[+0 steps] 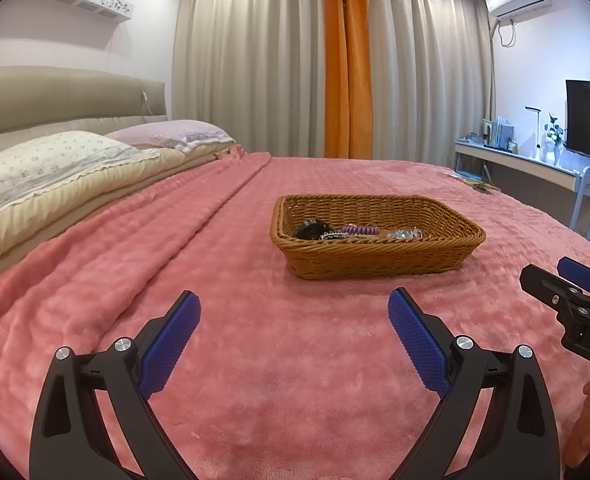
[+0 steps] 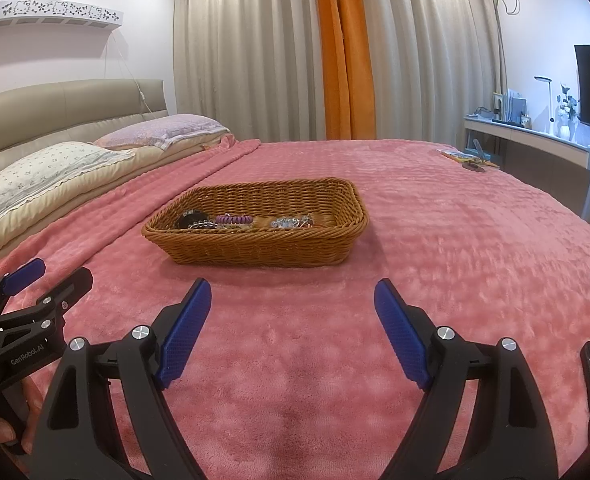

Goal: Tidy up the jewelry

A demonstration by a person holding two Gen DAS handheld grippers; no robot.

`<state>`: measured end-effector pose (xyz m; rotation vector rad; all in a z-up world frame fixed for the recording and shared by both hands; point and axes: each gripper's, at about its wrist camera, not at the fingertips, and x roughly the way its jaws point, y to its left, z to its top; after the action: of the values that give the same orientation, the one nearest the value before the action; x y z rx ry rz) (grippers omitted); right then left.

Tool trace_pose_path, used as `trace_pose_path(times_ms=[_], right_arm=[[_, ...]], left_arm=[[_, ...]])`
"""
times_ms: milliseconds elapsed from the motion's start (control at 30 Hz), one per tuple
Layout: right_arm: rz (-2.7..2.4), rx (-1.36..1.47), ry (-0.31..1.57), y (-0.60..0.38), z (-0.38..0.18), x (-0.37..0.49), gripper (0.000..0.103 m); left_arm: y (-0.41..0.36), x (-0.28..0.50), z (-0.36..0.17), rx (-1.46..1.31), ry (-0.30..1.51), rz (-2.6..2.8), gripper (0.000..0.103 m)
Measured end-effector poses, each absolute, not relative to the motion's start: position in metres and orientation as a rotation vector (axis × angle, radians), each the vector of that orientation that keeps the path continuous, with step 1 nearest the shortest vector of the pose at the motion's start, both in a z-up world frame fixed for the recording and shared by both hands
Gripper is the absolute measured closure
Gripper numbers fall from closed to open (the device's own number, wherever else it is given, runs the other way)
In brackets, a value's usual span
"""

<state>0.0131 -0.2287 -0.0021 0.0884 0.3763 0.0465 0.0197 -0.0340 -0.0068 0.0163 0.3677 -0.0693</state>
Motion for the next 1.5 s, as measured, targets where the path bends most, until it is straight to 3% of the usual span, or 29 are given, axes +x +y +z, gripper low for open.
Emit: trace_pose_path(times_ms=[1500], right_arm=[[0.045, 0.089, 0.379, -0.2279, -0.0031, 0.0134, 0.023]], left_arm=[[-0.0346, 0.0170, -0.0087, 0.015, 0.356, -0.069, 0.011]])
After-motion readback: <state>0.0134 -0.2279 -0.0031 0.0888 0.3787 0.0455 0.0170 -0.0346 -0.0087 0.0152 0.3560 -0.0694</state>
